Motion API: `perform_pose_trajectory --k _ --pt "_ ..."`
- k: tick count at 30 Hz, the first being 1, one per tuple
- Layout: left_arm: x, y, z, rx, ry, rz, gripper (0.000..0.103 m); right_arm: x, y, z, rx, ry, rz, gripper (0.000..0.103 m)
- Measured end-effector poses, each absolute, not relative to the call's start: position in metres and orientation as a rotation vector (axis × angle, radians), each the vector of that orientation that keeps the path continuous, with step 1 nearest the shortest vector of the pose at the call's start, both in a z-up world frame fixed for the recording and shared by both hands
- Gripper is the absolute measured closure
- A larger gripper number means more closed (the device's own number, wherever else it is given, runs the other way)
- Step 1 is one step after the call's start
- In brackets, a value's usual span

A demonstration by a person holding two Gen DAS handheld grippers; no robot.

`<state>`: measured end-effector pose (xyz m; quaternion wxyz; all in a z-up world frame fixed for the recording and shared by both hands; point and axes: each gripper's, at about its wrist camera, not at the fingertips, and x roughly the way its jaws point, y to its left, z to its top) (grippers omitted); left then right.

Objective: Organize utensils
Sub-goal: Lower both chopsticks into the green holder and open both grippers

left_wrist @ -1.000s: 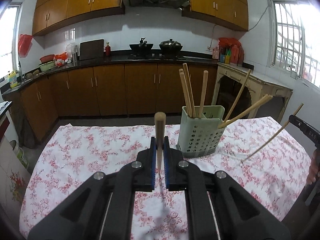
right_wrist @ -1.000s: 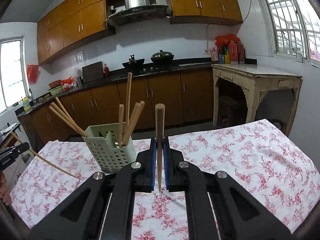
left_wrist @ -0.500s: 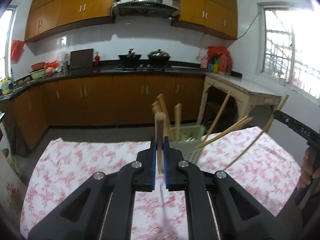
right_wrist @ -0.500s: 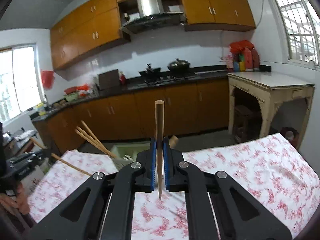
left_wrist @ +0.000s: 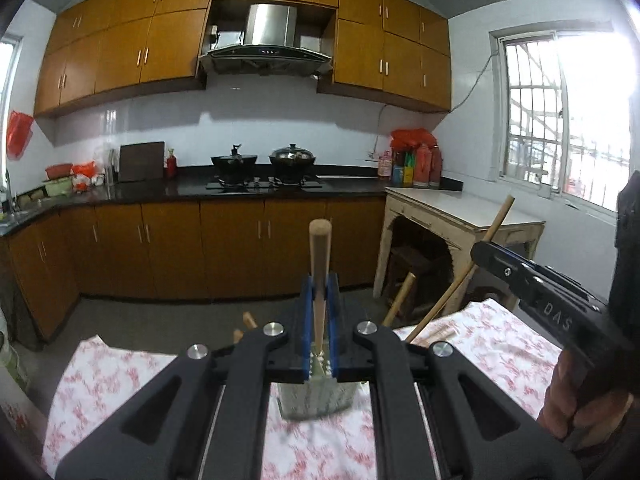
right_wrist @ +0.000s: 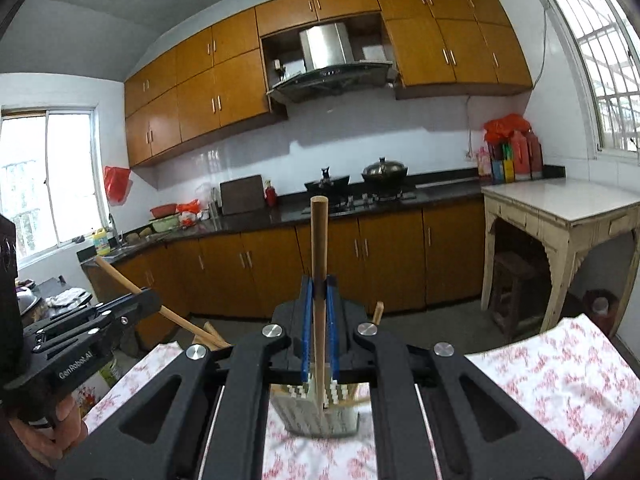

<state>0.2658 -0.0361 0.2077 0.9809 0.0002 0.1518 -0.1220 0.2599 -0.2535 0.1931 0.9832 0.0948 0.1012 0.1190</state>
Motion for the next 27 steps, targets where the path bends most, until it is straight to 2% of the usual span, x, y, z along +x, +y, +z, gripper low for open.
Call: perform_pose_trajectory --k 6,15,26,27 --pt "0.285 -0.040 0.201 0.003 0.334 -0.220 0.095 0.285 -0.249 0.184 0.199 0.193 0.220 0.095" --pt "0.298 -0.035 0.180 0.001 0.395 -0.223 0.095 0.314 -0.243 0.147 0.209 0.297 0.208 0.096" --pt "0.328 -0.026 0.152 -0.006 0.479 -0.200 0.095 0.328 -0.234 0.138 0.199 0.370 0.219 0.095" --pt "0.329 -0.023 0.150 -0.014 0.485 -0.196 0.092 0.330 -0.233 0.135 0.196 0.393 0.217 0.095"
